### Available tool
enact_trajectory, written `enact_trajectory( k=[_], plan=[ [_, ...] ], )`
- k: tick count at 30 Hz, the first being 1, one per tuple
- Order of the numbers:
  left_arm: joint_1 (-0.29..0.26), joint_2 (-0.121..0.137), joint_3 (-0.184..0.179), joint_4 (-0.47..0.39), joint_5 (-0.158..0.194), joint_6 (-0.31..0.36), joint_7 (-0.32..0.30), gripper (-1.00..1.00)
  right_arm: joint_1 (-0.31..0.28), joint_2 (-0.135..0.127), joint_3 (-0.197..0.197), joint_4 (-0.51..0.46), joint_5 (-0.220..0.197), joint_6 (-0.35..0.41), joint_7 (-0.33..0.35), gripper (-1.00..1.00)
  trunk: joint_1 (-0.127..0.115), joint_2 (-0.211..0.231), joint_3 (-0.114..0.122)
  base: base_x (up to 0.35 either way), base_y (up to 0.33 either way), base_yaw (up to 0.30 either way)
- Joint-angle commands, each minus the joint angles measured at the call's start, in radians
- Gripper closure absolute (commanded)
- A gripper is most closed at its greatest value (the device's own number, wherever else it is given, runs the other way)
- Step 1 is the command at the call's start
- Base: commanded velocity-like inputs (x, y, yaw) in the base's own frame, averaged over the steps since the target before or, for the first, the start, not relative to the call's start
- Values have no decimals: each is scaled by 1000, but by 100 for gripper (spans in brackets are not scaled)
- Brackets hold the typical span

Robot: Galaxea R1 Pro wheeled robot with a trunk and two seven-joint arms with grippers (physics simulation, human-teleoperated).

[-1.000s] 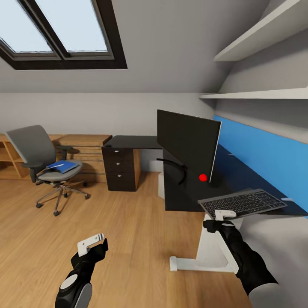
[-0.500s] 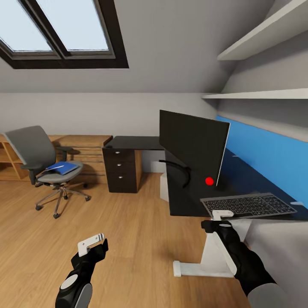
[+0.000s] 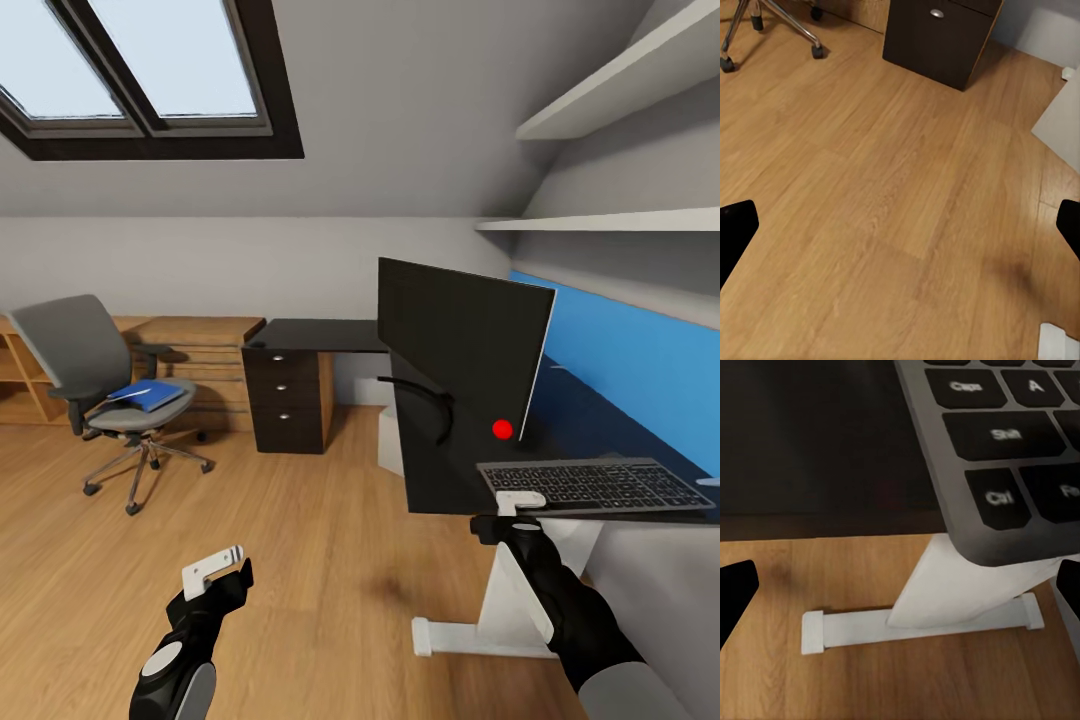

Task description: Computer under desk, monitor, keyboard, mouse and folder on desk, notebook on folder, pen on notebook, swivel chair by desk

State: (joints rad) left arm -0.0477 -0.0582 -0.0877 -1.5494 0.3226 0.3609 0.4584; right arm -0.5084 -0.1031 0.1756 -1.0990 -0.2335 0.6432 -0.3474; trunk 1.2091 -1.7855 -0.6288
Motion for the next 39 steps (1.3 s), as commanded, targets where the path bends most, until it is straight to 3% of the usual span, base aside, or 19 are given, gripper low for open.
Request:
enact_trajectory(
  k=[1,14,21,26,32,39],
  plan=[
    [-1,0,-1,-1,9,3,8,-100,-1,-2,4,-1,-10,3,-10,-100,0,-1,-1,6,5,0],
    [-1,0,-3,-1,9,4,7,-100,-1,-1,4,-2,-10,3,-10,-100,0,-1,-1,-115,0,0],
    [-1,0,-3,0,9,4,8,-100,-1,-7,-5,-25,-10,3,-10,-100,0,-1,-1,-195,-243,0],
    [-1,1,-3,100,8,7,9,-100,-1,-14,-7,-110,-10,4,-10,-100,0,-1,-1,-33,-333,0],
    [-1,0,-3,134,7,3,9,-100,-1,-46,-17,-167,-13,1,-10,-100,0,-1,-1,-3,-307,0],
    [-1,0,-3,136,7,3,8,-100,-1,-55,-19,-184,-16,-6,-11,-100,0,-1,-1,0,-76,0]
  ],
)
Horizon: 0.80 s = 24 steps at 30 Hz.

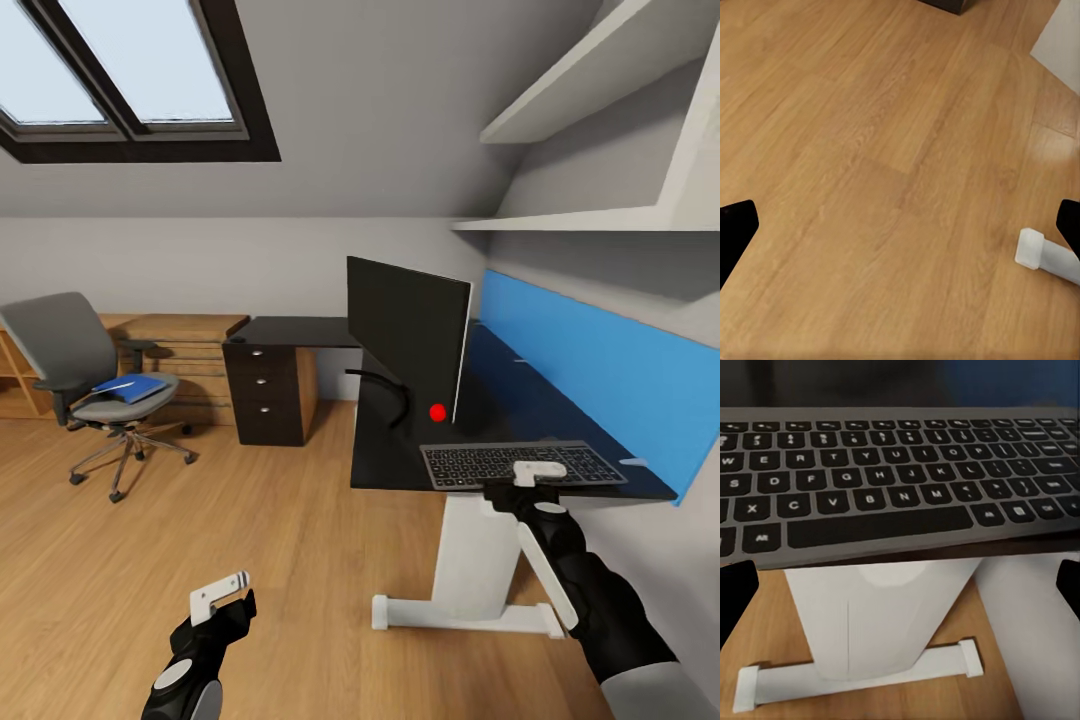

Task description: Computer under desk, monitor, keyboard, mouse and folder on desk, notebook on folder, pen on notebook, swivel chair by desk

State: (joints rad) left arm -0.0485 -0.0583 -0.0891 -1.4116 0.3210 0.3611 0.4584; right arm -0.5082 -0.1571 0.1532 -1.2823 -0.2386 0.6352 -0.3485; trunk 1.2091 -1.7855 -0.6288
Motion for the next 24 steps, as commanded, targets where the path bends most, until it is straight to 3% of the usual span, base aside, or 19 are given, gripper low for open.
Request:
enact_trajectory(
  k=[1,14,18,24],
  plan=[
    [-1,0,-1,-1,9,3,8,-100,-1,-2,3,-1,-10,-1,-10,-100,0,-1,-1,0,-17,0],
    [-1,1,-1,-1,9,2,12,-100,1,-15,-8,-4,-10,-62,-12,-100,0,-1,-1,3,-4,0],
    [-1,0,-1,-1,9,1,12,-100,19,-40,-10,-11,-9,-149,-10,-100,0,-1,-1,185,0,0],
    [-1,0,-1,-2,9,1,11,-100,80,-54,-10,-49,-7,-259,-9,-100,0,-1,-1,284,-3,0]
  ],
)
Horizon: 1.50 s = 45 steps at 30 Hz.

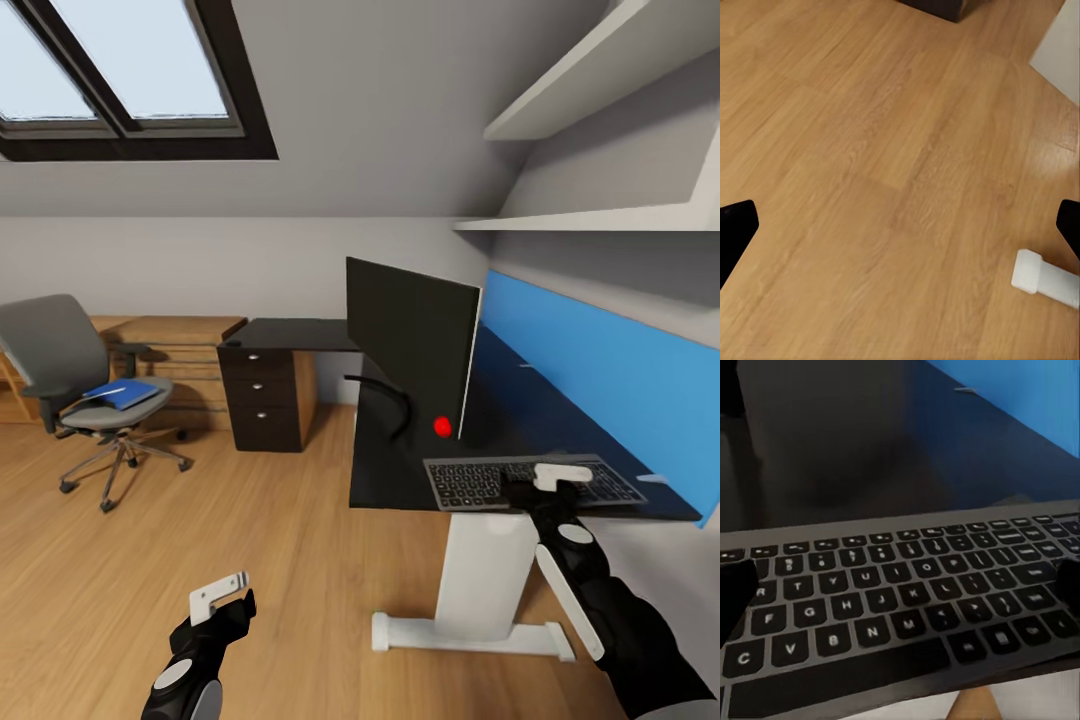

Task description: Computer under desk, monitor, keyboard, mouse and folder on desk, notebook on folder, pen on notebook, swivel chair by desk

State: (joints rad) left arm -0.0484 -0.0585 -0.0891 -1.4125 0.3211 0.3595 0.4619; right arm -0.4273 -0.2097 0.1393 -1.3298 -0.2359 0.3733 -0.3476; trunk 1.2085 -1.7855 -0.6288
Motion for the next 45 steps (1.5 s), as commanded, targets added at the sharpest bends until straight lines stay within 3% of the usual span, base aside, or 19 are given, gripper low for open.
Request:
enact_trajectory(
  k=[1,4,18,24,25,27,29,31,35,36,42,45],
  plan=[
    [-1,0,-1,-2,9,3,8,-100,5,-2,4,-6,-9,-7,-10,-100,0,-1,-1,306,-38,0],
    [-1,0,-1,-2,9,3,8,-100,25,-4,4,-17,-7,-37,-9,-100,0,-1,-1,288,-139,0],
    [-1,0,-1,-1,8,3,6,-100,30,-5,-5,-15,5,-38,-9,-100,0,-1,-1,147,-151,0],
    [-1,0,-1,0,9,3,6,-100,26,-4,-92,-11,4,3,-5,-100,0,-1,-1,5,-7,0],
    [-1,1,-1,0,9,3,6,-100,9,-4,-124,3,4,65,5,-100,0,-1,-1,1,-1,0],
    [-1,1,-1,-1,9,3,7,-100,-14,-4,-132,19,4,93,13,-100,0,-1,-1,0,-1,0],
    [-1,2,-1,-2,9,2,7,-100,-69,-6,-139,60,5,120,31,-100,0,-1,-1,0,0,0],
    [-1,3,0,-7,9,2,7,-100,-186,-23,-143,189,6,141,81,-100,0,-1,-1,0,0,0],
    [-1,4,0,-11,9,2,8,-100,-295,-44,-144,358,8,139,127,-100,0,-1,-1,0,0,0],
    [-1,4,1,-12,9,2,9,-100,-356,-52,-144,457,15,129,147,-100,0,-1,-1,0,0,0],
    [-1,5,1,-14,9,2,9,-100,-561,-76,-143,778,74,30,229,-100,0,-1,-1,0,0,0],
    [-1,5,2,-17,9,2,10,-100,-610,-80,-143,868,103,2,262,-100,0,-1,-1,0,0,0]
  ],
)
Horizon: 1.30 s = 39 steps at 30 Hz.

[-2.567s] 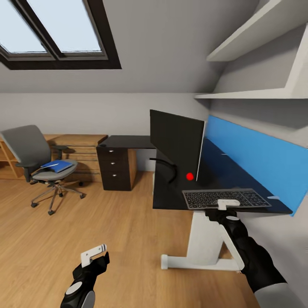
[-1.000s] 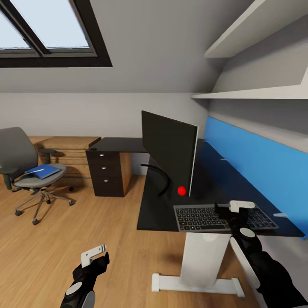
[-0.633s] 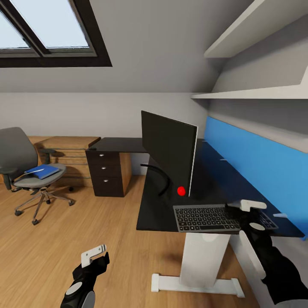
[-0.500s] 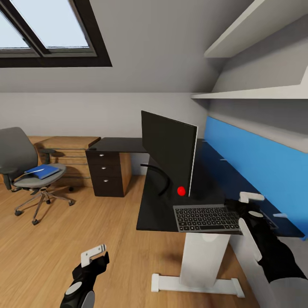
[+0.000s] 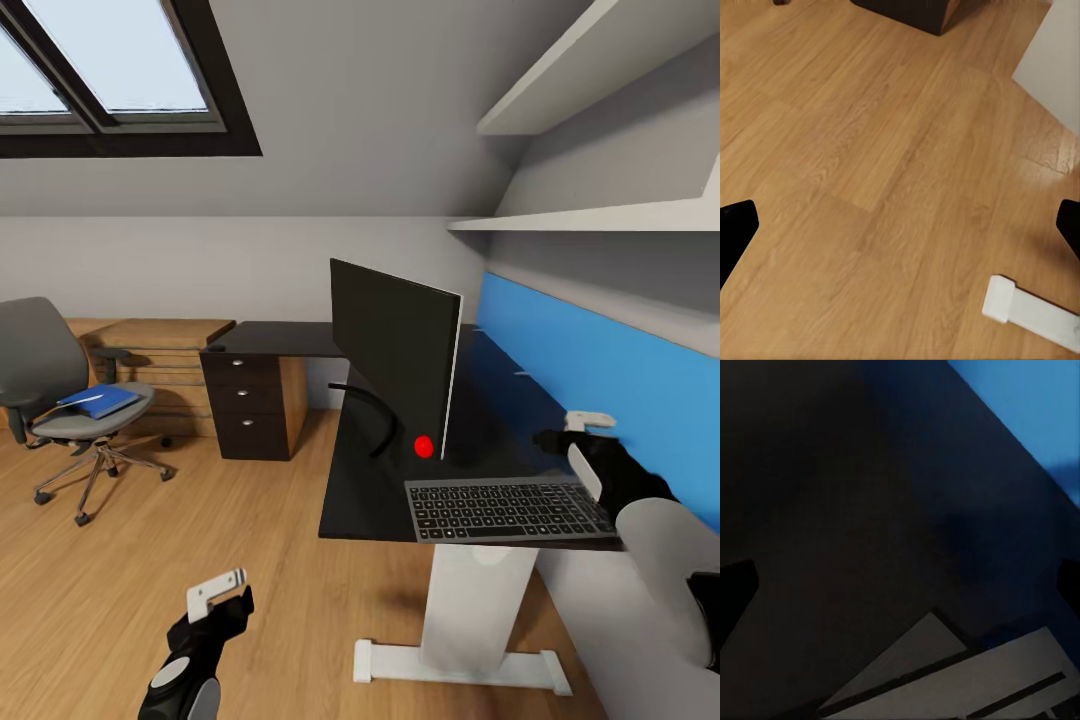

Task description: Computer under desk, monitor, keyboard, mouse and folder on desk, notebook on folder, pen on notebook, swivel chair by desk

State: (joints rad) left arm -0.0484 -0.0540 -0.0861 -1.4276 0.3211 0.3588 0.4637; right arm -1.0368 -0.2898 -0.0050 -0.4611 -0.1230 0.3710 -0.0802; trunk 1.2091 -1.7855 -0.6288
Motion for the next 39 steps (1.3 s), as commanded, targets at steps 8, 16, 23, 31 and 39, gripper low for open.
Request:
enact_trajectory(
  k=[8,16,23,31,39],
  plan=[
    [-1,0,2,-28,9,2,9,-100,-48,-3,-2,98,14,-21,30,-100,0,-1,-1,0,0,0],
    [-1,0,4,-36,9,2,10,-100,-51,-1,-3,179,14,-24,47,-100,0,-1,-1,0,0,0],
    [-1,0,5,-37,8,2,9,-100,-50,0,-3,242,4,-79,110,-100,0,-1,-1,0,0,0],
    [-1,-1,2,-37,8,2,8,-100,-49,-2,-4,254,3,-152,148,-100,0,-1,-1,155,0,0],
    [-1,-1,1,-37,8,2,9,-100,-49,-7,-4,255,4,-160,151,-100,0,-1,-1,138,0,0]
  ],
)
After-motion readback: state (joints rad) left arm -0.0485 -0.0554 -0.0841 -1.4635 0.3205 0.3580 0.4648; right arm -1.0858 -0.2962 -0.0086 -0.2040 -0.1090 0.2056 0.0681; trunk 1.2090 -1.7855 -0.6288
